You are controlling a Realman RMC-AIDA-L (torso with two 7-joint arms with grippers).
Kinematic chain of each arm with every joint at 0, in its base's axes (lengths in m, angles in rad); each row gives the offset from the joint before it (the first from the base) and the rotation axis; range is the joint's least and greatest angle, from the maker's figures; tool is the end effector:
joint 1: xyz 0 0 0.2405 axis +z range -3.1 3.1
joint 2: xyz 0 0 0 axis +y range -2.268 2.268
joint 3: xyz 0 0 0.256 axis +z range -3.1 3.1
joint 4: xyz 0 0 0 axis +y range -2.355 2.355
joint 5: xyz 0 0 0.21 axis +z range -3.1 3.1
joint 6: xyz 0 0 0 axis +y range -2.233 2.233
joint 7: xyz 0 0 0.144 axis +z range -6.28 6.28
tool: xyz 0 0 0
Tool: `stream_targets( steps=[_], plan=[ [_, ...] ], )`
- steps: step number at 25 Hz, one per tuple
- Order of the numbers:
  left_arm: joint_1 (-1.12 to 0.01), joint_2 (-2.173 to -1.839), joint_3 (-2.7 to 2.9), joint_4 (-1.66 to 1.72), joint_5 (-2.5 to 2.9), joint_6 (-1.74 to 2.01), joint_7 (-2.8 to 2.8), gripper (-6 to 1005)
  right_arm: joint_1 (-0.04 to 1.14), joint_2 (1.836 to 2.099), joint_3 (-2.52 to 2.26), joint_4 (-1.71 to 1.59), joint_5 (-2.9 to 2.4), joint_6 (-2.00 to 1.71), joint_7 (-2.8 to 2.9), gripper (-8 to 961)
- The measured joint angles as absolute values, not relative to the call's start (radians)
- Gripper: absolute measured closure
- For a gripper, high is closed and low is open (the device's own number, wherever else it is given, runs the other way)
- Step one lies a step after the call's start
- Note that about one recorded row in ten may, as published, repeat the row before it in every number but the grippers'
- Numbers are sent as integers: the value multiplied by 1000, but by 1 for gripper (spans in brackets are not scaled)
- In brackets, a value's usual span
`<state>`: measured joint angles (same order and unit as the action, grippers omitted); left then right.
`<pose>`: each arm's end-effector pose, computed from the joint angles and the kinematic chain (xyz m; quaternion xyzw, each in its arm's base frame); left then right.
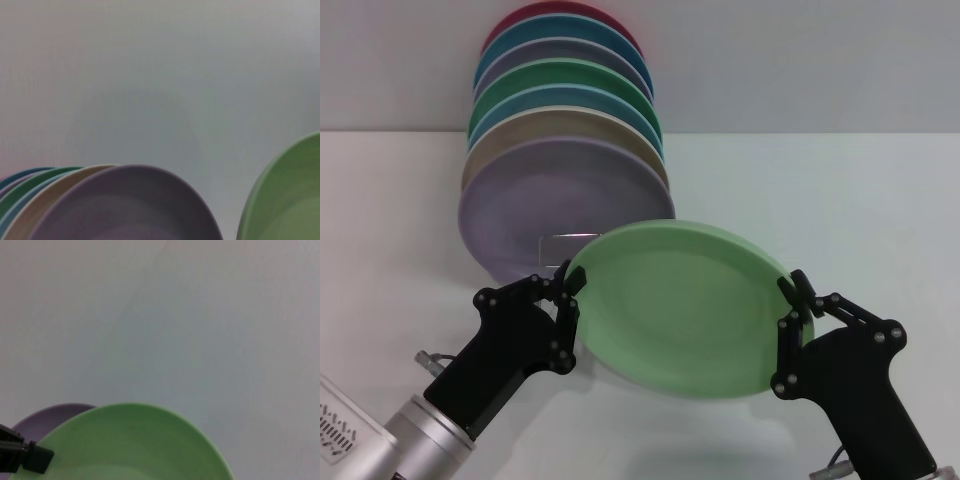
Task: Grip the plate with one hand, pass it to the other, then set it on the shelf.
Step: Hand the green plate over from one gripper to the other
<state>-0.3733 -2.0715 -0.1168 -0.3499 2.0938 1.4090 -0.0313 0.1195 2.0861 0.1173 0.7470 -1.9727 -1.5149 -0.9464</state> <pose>-0.2587 0.2510 -0.0910 -0.8155 -0.1129 -0.3838 0.4181 0.2236 0.1815 -0.0959 -0.7322 -0.0453 0.2423 0.6350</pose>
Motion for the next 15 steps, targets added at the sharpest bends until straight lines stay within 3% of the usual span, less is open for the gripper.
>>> stream_targets(
  steps=[15],
  plan=[
    [-360,-2071,-122,-352,2093,1428,13,963,131,2090,114,724,-1973,-1514,-945,857]
  ],
)
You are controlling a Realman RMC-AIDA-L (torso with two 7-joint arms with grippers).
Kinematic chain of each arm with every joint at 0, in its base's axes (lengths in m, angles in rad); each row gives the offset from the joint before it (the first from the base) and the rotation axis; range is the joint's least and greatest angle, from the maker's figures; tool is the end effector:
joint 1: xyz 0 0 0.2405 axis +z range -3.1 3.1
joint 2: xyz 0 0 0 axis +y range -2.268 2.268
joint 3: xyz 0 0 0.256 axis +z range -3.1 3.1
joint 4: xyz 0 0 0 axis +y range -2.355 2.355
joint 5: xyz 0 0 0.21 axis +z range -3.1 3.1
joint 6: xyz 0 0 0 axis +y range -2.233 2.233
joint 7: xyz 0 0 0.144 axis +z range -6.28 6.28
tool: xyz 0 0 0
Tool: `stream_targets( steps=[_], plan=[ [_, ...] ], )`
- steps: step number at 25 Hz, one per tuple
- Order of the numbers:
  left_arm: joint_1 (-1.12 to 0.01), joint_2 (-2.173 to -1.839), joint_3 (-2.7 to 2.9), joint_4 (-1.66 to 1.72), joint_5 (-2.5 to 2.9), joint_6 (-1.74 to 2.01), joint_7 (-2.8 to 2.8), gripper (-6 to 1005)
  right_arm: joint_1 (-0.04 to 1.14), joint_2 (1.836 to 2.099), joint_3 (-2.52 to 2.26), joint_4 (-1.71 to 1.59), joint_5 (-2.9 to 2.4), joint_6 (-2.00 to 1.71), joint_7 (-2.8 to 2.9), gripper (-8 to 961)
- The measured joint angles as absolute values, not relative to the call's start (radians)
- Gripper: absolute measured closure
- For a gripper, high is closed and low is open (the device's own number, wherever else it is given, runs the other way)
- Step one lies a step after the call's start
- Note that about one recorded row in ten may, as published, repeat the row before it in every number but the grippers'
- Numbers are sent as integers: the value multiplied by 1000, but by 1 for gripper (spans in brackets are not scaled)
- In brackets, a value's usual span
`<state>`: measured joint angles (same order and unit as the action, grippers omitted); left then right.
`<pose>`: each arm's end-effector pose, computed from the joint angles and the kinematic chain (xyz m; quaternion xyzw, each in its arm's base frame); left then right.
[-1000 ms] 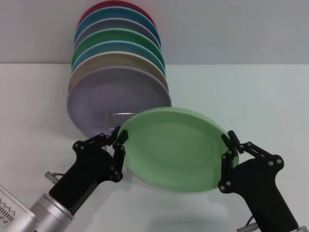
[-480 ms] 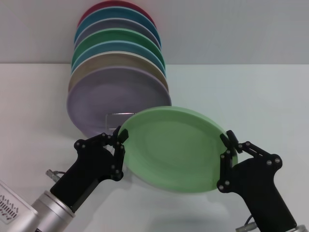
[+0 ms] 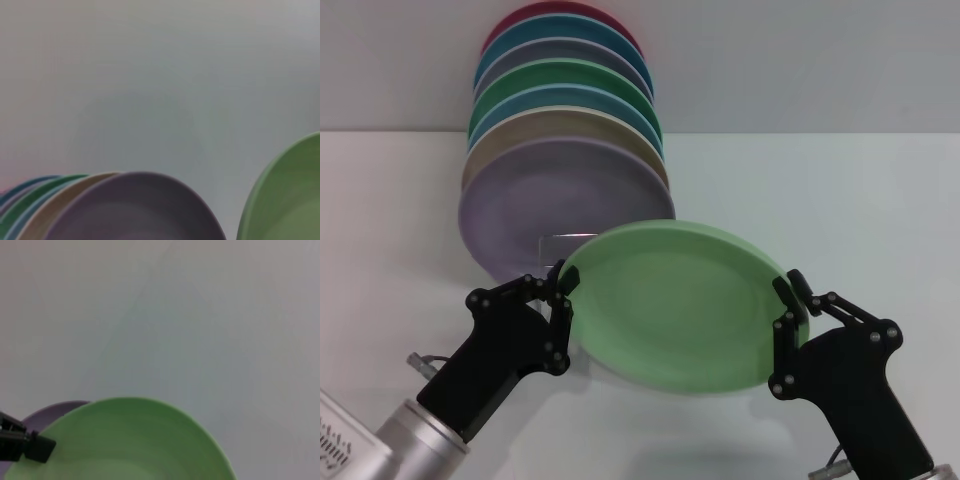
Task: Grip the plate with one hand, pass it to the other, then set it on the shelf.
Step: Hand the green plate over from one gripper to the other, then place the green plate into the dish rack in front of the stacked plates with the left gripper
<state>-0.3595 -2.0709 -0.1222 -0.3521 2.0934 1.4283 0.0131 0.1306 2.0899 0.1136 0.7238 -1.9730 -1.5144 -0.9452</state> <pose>-0.2600 0.2477 -0.0884 -0.8118 -0.0973 -0.3803 0.4322 0.2253 0.1835 -0.0971 -0.7352 -0.0548 0.2388 0.6321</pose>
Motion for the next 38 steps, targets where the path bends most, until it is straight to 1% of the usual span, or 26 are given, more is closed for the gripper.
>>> stream_targets(
  steps=[6,12,19,26,38],
  plan=[
    [-348,-2071,-123,-360,2091,1461,56,963,138,2086,115,715,-1977,-1521,-930,832],
    [-343,-2070,-142,-356,2088,1464,68,963,140,2083,91,679,-2001,-1612,-848,625],
    [-314,-2064,-188,-361,2088,1550,70,962,148,2082,-6,629,-2001,-1786,-697,600],
    [-276,-2059,-277,-344,2090,1688,-58,962,155,2083,-15,600,-1993,-1758,-669,587],
    [-310,-2064,-410,-252,2088,1666,-97,963,158,2086,3,568,-1975,-1685,-666,586]
  ],
)
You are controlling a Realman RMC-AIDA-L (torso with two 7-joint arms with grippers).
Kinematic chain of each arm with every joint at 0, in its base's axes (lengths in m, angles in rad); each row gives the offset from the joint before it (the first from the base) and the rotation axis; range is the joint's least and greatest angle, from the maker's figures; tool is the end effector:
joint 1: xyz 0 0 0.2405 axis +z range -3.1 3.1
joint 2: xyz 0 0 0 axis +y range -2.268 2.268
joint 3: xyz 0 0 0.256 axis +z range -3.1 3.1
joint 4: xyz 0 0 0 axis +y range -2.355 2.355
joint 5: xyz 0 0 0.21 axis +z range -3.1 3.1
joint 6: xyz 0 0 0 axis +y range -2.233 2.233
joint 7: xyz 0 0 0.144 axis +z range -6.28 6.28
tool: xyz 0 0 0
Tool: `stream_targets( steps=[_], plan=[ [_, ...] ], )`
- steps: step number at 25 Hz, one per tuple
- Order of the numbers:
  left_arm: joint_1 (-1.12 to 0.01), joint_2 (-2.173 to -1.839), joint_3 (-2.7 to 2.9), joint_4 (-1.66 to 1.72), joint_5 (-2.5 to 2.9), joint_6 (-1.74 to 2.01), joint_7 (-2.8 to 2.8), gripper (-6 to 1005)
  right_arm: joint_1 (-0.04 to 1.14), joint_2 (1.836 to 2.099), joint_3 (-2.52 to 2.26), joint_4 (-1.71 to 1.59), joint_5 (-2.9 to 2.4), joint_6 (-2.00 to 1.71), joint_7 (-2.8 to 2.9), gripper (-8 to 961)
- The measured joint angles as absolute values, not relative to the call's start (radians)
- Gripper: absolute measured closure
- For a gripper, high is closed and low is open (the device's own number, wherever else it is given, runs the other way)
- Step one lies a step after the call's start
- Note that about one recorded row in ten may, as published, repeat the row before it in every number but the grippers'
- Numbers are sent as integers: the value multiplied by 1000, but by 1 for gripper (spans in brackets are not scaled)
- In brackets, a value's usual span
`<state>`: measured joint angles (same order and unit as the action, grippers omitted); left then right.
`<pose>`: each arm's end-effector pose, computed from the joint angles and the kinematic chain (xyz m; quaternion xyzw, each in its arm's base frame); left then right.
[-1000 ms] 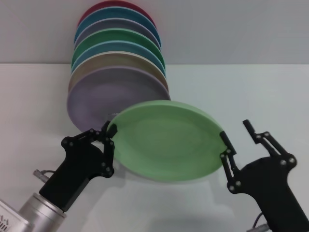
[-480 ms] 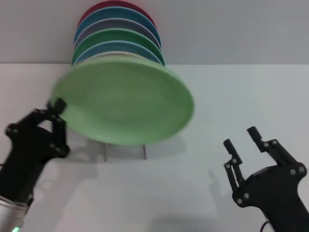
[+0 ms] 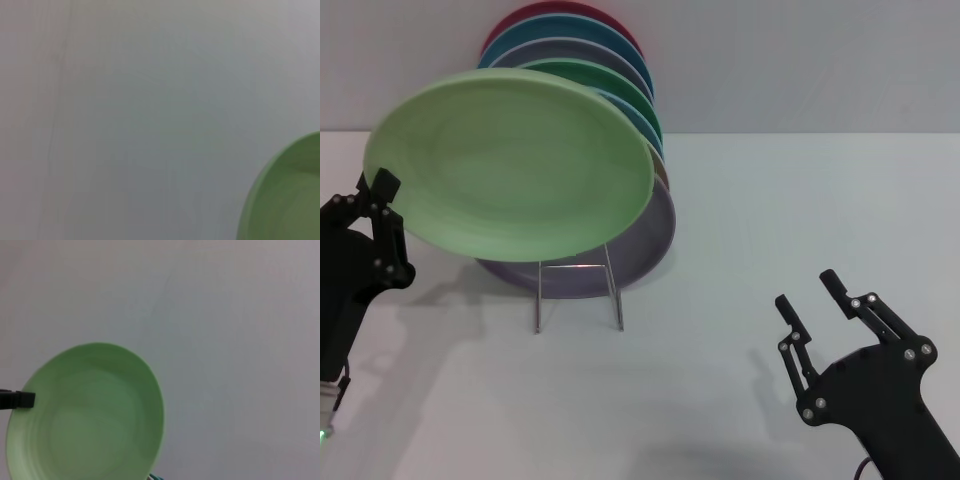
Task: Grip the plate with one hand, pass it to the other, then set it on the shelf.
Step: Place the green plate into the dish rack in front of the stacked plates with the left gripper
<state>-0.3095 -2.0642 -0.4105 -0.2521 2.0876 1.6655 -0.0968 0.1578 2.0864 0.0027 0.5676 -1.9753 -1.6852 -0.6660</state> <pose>-0.2842 0.2601 -0.0136 -0.6858 -0.0981 -0.4508 0.5629 0.2398 0.1717 -0.0828 -0.7338 -0.0409 0.3326 0.5910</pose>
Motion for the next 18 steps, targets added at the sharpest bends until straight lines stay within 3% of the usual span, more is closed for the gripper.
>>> stream_targets(
  steps=[18],
  plan=[
    [-341,-2066,-407,-190,2136,1639,83,962,149,2086,12,560,-1961,-1675,-666,588]
  ],
)
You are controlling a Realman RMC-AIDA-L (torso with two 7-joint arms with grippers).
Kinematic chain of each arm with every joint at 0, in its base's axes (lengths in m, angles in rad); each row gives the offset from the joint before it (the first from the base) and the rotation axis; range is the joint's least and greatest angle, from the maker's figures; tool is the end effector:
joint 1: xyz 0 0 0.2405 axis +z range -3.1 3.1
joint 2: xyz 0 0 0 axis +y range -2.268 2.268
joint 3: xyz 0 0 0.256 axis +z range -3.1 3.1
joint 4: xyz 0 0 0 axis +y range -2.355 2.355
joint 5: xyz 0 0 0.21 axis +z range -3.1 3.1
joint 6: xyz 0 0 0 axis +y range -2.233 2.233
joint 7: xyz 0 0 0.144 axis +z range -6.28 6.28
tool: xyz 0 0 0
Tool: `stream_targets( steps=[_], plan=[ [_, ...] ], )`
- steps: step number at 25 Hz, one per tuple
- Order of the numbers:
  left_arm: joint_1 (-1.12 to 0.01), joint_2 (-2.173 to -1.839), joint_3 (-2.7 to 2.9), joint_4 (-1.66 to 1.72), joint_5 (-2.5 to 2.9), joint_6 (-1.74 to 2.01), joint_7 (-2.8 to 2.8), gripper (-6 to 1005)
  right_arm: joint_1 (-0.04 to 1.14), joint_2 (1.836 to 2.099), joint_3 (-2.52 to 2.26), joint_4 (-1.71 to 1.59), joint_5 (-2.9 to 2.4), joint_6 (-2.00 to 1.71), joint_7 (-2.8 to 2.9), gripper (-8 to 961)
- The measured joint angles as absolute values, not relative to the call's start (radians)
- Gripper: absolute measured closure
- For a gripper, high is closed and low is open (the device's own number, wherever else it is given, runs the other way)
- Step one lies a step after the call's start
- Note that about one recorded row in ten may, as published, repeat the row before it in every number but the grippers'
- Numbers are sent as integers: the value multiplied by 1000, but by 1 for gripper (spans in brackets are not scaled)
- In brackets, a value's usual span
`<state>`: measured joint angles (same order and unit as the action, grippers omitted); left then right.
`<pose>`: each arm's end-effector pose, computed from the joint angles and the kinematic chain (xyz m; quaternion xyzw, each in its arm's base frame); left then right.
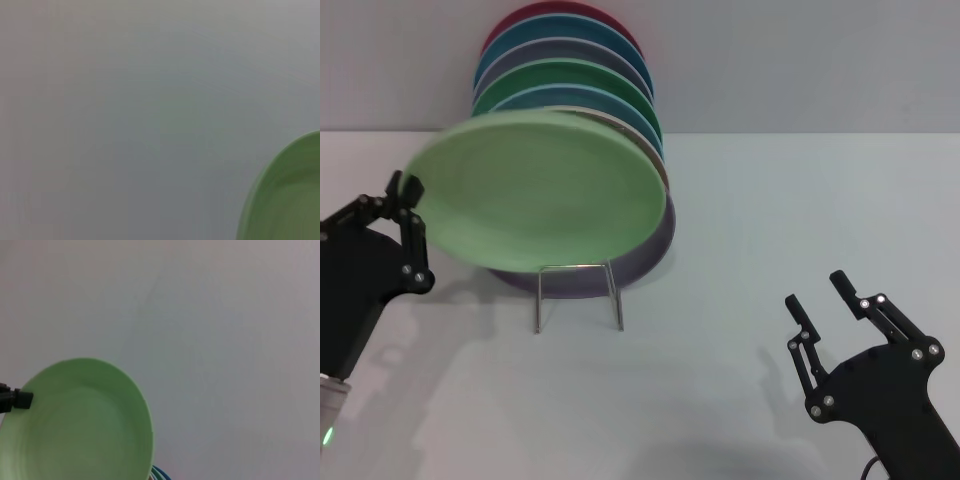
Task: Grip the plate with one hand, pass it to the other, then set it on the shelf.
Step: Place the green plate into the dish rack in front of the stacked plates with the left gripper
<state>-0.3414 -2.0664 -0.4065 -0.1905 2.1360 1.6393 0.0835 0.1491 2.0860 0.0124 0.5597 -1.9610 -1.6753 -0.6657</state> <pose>-0.2855 0.2673 -0.0172 -0.7211 -0.0125 -0.3760 0.5817 0.2455 0.1727 -0.0816 -0.7335 -0.0342 0.3195 0.5990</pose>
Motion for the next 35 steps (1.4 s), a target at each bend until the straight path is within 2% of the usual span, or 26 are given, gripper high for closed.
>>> stream_targets(
  steps=[35],
  plan=[
    [-370,-2069,-361,-188,2160,1449,187,934,169,2088,15,557,-1960,-1651,-666,587]
  ],
)
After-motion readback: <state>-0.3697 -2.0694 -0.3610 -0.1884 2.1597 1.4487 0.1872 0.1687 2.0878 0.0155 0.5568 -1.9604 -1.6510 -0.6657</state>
